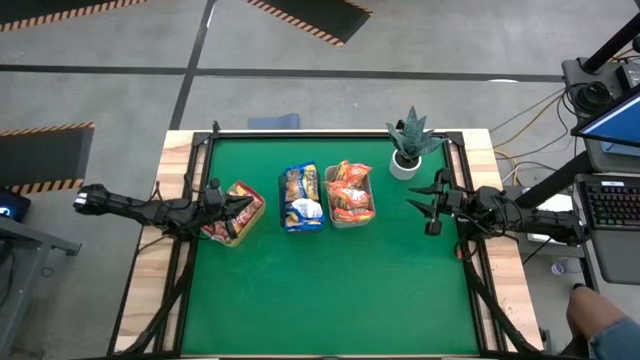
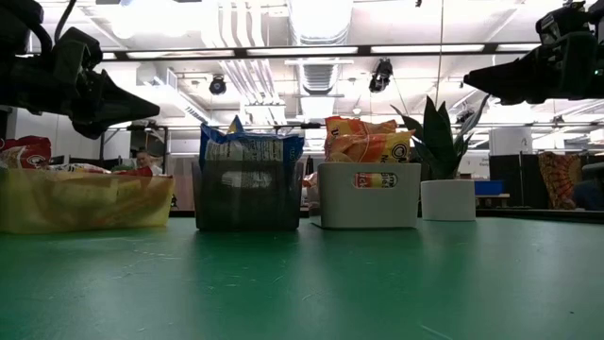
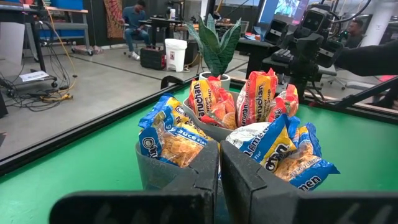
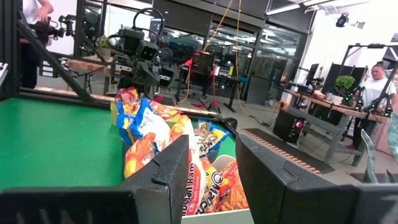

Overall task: Sort Maruchan noodles
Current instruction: Return to Home Position

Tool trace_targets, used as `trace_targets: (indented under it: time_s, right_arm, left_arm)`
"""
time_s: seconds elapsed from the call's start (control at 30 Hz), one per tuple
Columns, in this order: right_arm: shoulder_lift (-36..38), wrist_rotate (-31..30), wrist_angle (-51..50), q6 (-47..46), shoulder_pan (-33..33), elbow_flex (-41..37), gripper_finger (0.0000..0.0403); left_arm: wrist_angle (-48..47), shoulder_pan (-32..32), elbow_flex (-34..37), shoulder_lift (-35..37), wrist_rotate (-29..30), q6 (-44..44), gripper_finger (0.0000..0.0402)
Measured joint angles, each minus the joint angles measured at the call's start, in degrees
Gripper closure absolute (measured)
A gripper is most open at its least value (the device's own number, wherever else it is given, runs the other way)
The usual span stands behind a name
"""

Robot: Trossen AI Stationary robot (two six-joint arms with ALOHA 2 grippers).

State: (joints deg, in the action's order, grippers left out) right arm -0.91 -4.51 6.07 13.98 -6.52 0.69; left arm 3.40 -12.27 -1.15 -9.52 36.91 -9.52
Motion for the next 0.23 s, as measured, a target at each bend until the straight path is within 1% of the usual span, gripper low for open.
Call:
trace_targets:
  time_s: [0.23]
  right_arm:
    - [0.0, 0.0, 0.0, 0.1, 0.0, 0.0, 0.0284]
  left_arm:
    - [0.0, 0.0, 0.0, 0.0, 0.0, 0.0, 0.0402]
